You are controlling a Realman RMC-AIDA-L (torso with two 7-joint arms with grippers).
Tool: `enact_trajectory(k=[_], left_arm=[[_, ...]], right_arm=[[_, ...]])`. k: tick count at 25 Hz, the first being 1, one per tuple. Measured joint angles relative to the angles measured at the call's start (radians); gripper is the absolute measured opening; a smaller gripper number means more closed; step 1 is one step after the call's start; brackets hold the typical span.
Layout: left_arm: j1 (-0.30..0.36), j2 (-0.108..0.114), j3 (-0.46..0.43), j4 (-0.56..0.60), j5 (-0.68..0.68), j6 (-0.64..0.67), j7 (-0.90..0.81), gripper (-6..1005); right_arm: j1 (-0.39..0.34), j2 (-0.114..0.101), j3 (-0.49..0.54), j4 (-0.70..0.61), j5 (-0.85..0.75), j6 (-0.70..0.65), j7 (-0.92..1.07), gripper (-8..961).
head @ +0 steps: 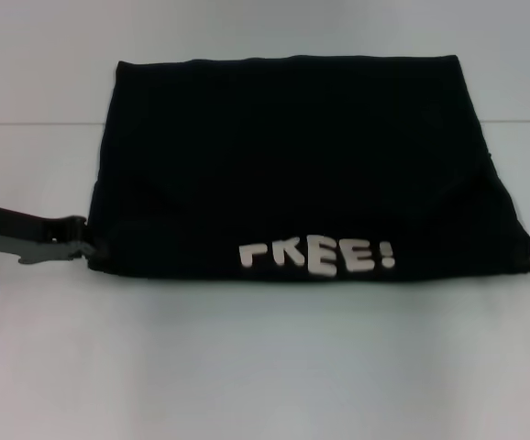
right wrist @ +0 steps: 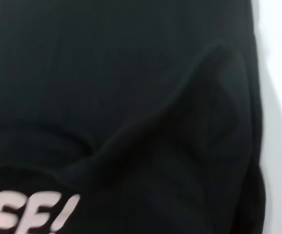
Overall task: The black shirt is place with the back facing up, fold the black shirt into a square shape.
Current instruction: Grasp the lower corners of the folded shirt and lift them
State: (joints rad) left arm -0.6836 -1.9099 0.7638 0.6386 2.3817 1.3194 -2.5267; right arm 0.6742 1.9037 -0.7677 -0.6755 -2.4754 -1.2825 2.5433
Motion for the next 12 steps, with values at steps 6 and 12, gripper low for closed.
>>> enact_trajectory(k=[6, 12], left_arm=[[0.002, 0.0, 0.023, 0.059, 0.037, 0.295, 0.054, 33], [0.04, -0.058, 0.062, 0.15, 0.153, 0.512, 0.077, 34]], right_arm=[[-0.044, -0.006, 0.002, -0.08, -0.083, -0.245, 0.039, 73], [-0.148, 0.042, 0.002, -0.256, -0.172, -0.498, 0.031, 73]])
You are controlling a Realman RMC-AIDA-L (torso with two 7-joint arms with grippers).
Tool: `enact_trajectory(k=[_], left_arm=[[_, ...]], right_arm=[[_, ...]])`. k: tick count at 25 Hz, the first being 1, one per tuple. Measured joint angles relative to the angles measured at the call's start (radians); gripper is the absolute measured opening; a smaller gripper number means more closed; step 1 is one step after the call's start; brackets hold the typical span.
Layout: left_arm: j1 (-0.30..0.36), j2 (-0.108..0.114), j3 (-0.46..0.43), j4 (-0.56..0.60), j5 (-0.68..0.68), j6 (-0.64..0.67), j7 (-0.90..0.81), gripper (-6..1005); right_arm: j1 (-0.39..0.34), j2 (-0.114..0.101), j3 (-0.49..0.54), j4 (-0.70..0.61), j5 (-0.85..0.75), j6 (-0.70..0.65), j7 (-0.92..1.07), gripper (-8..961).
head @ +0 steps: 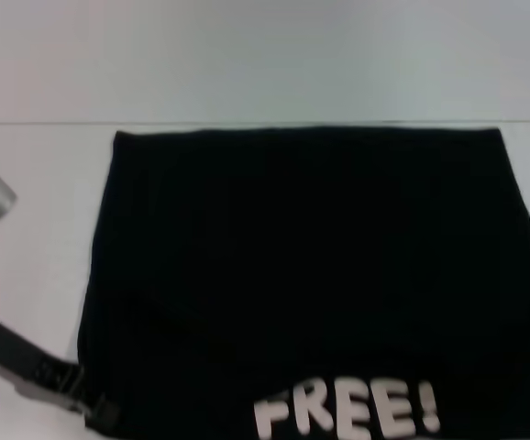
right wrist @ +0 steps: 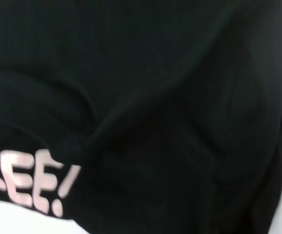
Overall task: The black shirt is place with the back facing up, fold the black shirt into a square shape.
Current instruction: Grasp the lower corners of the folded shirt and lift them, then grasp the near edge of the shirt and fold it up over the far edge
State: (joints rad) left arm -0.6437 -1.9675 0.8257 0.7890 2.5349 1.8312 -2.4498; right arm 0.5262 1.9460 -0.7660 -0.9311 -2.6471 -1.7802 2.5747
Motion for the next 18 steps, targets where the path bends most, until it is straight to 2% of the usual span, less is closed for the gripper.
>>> enact_trajectory(k=[2, 5, 7, 8, 9, 11, 14, 16, 18], left_arm=[[0.015, -0.015, 0.012, 0.022, 0.014, 0.035, 0.004, 38], [0.02, -0.017, -0.011, 0.03, 0.01, 0.054, 0.028, 43], [0.009, -0.005, -0.078, 0.026, -0.025, 0.075, 0.067, 46], [-0.01, 0.018, -0.182, 0.003, -0.089, 0.123, 0.117, 47], [-0.01, 0.018, -0.182, 0.003, -0.089, 0.123, 0.117, 49], [-0.033, 0.054, -0.275, -0.042, -0.148, 0.148, 0.137, 52], [-0.069, 0.099, -0.345, -0.1, -0.178, 0.057, 0.089, 57], [-0.088, 0.111, -0.356, -0.12, -0.179, -0.066, 0.038, 61], [-0.102, 0.11, -0.356, -0.135, -0.179, -0.185, 0.002, 64]], right_arm=[[-0.023, 0.003, 0.005, -0.007, -0.019, -0.041, -0.015, 72], [-0.034, 0.003, 0.048, -0.007, -0.012, -0.062, -0.048, 72], [-0.025, 0.0, 0.124, -0.002, 0.032, -0.079, -0.1, 73], [-0.015, -0.004, 0.171, 0.0, 0.065, -0.097, -0.131, 73], [-0.004, -0.01, 0.219, 0.001, 0.105, -0.115, -0.161, 73], [0.015, -0.029, 0.293, 0.008, 0.169, -0.133, -0.192, 73], [0.041, -0.077, 0.391, 0.048, 0.23, -0.074, -0.197, 73], [0.053, -0.103, 0.429, 0.091, 0.239, 0.02, -0.185, 73], [0.06, -0.121, 0.449, 0.148, 0.249, 0.133, -0.179, 73]])
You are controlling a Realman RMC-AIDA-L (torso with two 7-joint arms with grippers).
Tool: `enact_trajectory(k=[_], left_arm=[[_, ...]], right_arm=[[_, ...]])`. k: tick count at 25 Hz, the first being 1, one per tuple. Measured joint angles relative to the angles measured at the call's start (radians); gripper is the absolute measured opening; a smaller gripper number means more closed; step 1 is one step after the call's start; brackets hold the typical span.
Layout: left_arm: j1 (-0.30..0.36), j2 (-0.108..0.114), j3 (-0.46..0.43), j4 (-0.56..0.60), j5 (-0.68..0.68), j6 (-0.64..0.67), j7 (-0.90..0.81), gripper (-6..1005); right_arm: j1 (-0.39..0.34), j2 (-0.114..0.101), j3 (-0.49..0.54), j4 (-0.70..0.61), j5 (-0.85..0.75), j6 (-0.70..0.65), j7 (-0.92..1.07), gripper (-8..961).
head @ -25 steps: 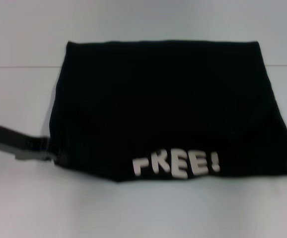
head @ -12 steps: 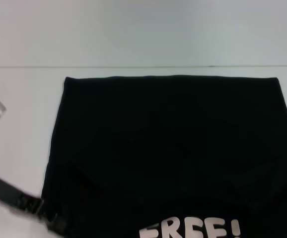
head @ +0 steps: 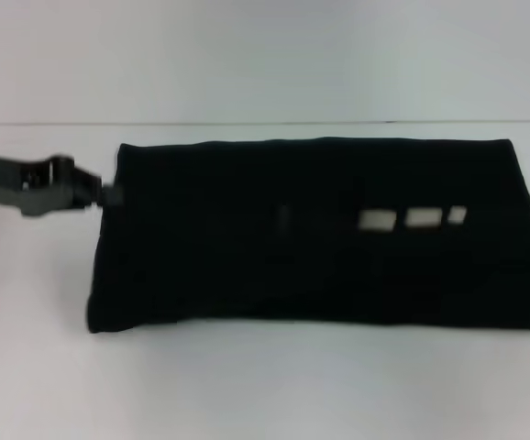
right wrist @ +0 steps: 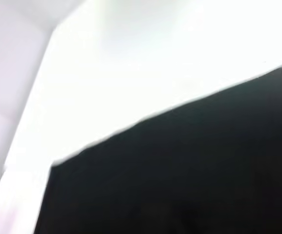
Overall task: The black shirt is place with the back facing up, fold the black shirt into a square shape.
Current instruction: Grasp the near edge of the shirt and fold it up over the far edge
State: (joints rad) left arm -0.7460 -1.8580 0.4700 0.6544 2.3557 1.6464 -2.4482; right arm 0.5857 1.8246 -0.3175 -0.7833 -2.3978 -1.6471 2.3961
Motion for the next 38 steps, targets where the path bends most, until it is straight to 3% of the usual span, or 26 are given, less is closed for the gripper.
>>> enact_trajectory(k=[2, 4, 5, 6, 9, 10, 14, 20, 23, 27, 31, 38], left_arm=[[-0.025, -0.013, 0.013, -0.05, 0.001, -0.174, -0.018, 67], [-0.033, -0.019, 0.025, -0.074, 0.004, -0.228, -0.018, 71], [-0.051, -0.035, 0.058, -0.11, 0.009, -0.32, -0.019, 72], [-0.051, -0.035, 0.058, -0.11, 0.009, -0.32, -0.019, 74], [-0.071, -0.07, 0.122, -0.13, 0.015, -0.451, -0.031, 79], [-0.077, -0.081, 0.138, -0.128, 0.016, -0.479, -0.035, 80], [-0.101, -0.107, 0.187, -0.116, 0.017, -0.572, -0.039, 87], [-0.147, -0.096, 0.282, -0.103, 0.025, -0.68, -0.034, 97], [-0.158, -0.096, 0.349, -0.103, 0.027, -0.771, -0.031, 102], [-0.155, -0.129, 0.453, -0.113, 0.039, -0.937, -0.032, 109], [-0.151, -0.166, 0.465, -0.116, 0.078, -1.041, -0.035, 115], [-0.151, -0.172, 0.469, -0.117, 0.082, -1.065, -0.03, 127]], right_arm=[[0.008, -0.005, 0.0, 0.073, 0.012, 0.132, 0.001, 72], [0.022, 0.0, -0.007, 0.138, 0.016, 0.257, -0.004, 72], [0.045, 0.015, -0.011, 0.194, 0.016, 0.364, -0.016, 72], [0.045, 0.015, -0.011, 0.194, 0.016, 0.364, -0.016, 72], [0.083, 0.059, -0.026, 0.225, 0.016, 0.49, -0.026, 72], [0.108, 0.091, -0.045, 0.222, 0.015, 0.561, -0.029, 72], [0.144, 0.106, -0.098, 0.22, 0.011, 0.64, -0.021, 73], [0.206, 0.11, -0.179, 0.202, 0.01, 0.723, -0.018, 74], [0.225, 0.118, -0.252, 0.214, 0.01, 0.833, -0.023, 71], [0.235, 0.144, -0.356, 0.266, 0.009, 1.014, -0.026, 68], [0.242, 0.163, -0.425, 0.307, 0.009, 1.137, -0.026, 68], [0.252, 0.17, -0.433, 0.316, 0.009, 1.173, -0.029, 67]])
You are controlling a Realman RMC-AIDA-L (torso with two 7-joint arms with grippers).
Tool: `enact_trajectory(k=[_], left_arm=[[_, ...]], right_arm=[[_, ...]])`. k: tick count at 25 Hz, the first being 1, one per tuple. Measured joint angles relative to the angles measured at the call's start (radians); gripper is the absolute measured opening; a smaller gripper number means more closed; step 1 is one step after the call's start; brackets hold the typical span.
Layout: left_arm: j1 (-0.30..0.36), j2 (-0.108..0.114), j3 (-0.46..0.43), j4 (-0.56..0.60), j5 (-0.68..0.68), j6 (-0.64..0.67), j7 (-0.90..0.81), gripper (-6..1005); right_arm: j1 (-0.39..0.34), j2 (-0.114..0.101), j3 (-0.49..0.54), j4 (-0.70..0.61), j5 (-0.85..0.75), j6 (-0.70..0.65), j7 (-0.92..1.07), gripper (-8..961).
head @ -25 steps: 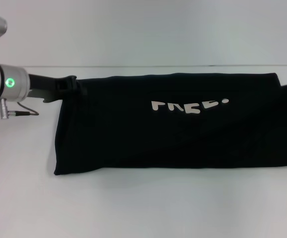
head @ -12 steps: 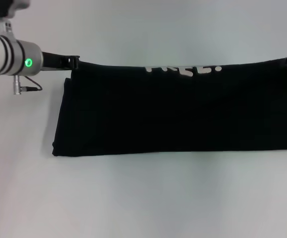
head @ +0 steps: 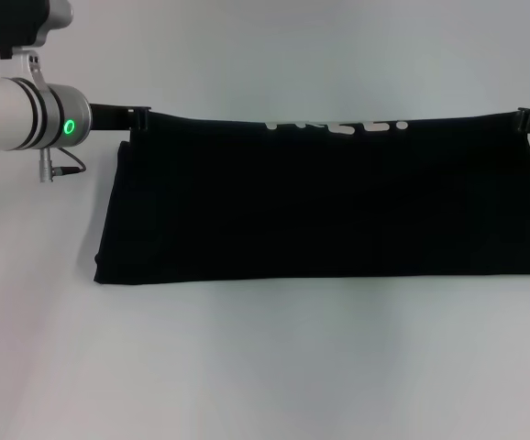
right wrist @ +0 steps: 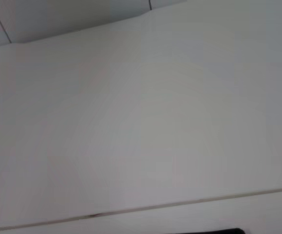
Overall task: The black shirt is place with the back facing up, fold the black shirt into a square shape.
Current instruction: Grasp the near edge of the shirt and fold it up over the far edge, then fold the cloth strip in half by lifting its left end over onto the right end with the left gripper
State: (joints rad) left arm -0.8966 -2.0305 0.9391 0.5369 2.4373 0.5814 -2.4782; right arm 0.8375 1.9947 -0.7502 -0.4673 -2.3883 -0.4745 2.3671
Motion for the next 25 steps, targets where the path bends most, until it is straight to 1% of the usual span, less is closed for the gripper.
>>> enact_trajectory(k=[5, 13, 15, 17, 18, 19, 20, 22, 24, 25], left_arm=[[0.0, -0.001, 0.002, 0.0, 0.0, -0.007, -0.003, 135], [-0.01, -0.02, 0.002, -0.004, 0.001, -0.027, 0.048, 148], [-0.025, -0.024, -0.002, -0.02, 0.0, -0.055, 0.044, 151], [-0.035, -0.025, -0.018, -0.032, 0.0, -0.068, 0.023, 155], [-0.037, -0.022, -0.029, -0.033, 0.0, -0.062, -0.004, 156], [-0.038, -0.015, -0.043, -0.032, 0.0, -0.051, -0.041, 158], [-0.036, 0.002, -0.067, -0.02, -0.002, -0.013, -0.117, 186], [-0.026, 0.034, -0.112, 0.014, -0.026, 0.095, -0.199, 241], [-0.001, 0.065, -0.17, 0.059, -0.069, 0.239, -0.216, 297], [0.014, 0.076, -0.193, 0.077, -0.092, 0.306, -0.209, 325]], right_arm=[[0.011, -0.002, -0.003, 0.0, 0.0, 0.012, -0.001, 67], [0.015, 0.001, -0.015, 0.004, -0.001, 0.029, 0.004, 73], [0.012, -0.001, -0.015, 0.005, -0.001, 0.035, 0.004, 84], [0.011, -0.009, -0.013, 0.005, -0.002, 0.039, 0.004, 96], [0.012, -0.015, -0.012, 0.005, -0.002, 0.034, 0.006, 132], [0.012, -0.025, -0.01, 0.001, -0.002, 0.025, 0.01, 169], [0.013, -0.038, -0.009, -0.006, -0.002, 0.005, 0.02, 205], [0.014, -0.075, -0.007, -0.034, -0.002, -0.073, 0.064, 278], [0.018, -0.118, -0.009, -0.065, -0.002, -0.19, 0.131, 336], [0.02, -0.139, -0.011, -0.079, -0.002, -0.259, 0.17, 358]])
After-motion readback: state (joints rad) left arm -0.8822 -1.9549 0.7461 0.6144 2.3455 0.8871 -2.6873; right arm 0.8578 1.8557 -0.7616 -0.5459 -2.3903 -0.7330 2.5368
